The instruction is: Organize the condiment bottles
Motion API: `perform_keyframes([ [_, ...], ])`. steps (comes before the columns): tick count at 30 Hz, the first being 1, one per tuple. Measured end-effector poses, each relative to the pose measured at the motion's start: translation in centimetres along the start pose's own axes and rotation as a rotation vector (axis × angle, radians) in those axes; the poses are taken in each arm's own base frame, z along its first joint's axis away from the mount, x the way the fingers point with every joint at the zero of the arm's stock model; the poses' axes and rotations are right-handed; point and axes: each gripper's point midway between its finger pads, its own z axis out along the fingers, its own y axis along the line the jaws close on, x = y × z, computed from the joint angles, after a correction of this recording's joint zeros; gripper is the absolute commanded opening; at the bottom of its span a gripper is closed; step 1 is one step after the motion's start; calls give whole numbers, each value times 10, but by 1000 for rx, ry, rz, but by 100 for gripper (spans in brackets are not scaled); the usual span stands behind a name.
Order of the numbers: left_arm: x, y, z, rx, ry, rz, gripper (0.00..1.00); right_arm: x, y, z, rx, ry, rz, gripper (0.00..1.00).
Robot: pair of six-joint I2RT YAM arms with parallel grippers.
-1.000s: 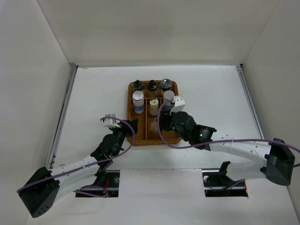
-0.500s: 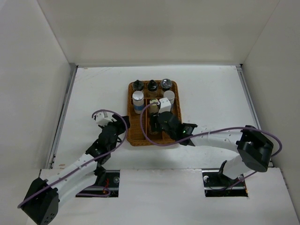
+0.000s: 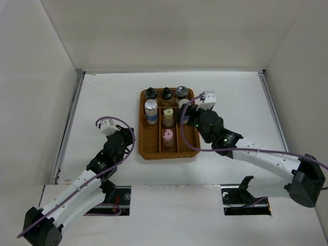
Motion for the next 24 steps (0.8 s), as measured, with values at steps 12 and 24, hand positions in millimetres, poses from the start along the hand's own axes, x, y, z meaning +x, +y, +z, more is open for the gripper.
perform_keyframes([
  [12,-35,-56,-18,82,34,113,6,-6,-173,-12,380,-214,274,79],
  [24,-40,-27,-5,-91,123,200,38,-16,-167,-14,302,-271,373,68],
])
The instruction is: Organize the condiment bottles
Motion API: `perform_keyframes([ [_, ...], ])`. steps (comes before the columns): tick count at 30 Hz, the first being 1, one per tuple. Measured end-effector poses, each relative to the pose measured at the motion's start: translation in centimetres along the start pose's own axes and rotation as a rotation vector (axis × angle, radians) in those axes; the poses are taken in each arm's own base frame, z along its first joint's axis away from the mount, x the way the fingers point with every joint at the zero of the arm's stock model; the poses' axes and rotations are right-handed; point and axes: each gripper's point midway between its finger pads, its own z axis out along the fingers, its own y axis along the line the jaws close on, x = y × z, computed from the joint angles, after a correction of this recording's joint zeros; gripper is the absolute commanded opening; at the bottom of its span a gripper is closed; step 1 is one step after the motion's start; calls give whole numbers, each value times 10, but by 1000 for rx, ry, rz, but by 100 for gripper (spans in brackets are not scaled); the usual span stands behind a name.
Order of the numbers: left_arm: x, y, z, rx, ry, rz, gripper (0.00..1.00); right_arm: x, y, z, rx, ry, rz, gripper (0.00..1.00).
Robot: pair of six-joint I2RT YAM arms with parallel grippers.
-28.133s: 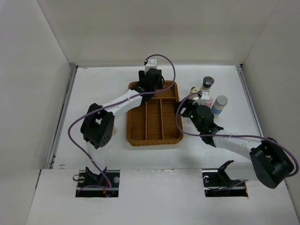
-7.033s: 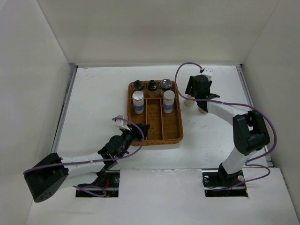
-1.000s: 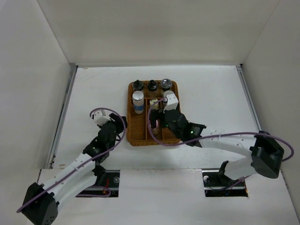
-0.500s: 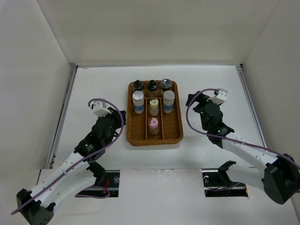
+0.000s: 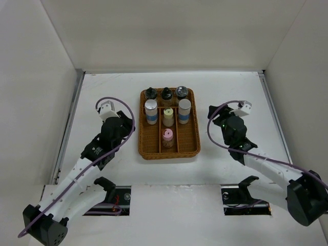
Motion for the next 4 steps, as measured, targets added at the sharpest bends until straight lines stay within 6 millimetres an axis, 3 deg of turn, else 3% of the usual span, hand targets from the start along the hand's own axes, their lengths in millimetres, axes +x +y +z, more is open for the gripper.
perform_keyframes([
  [4,-3,-8,-1,32,2,-3,40,12,-5,5,12,29,-23,83],
])
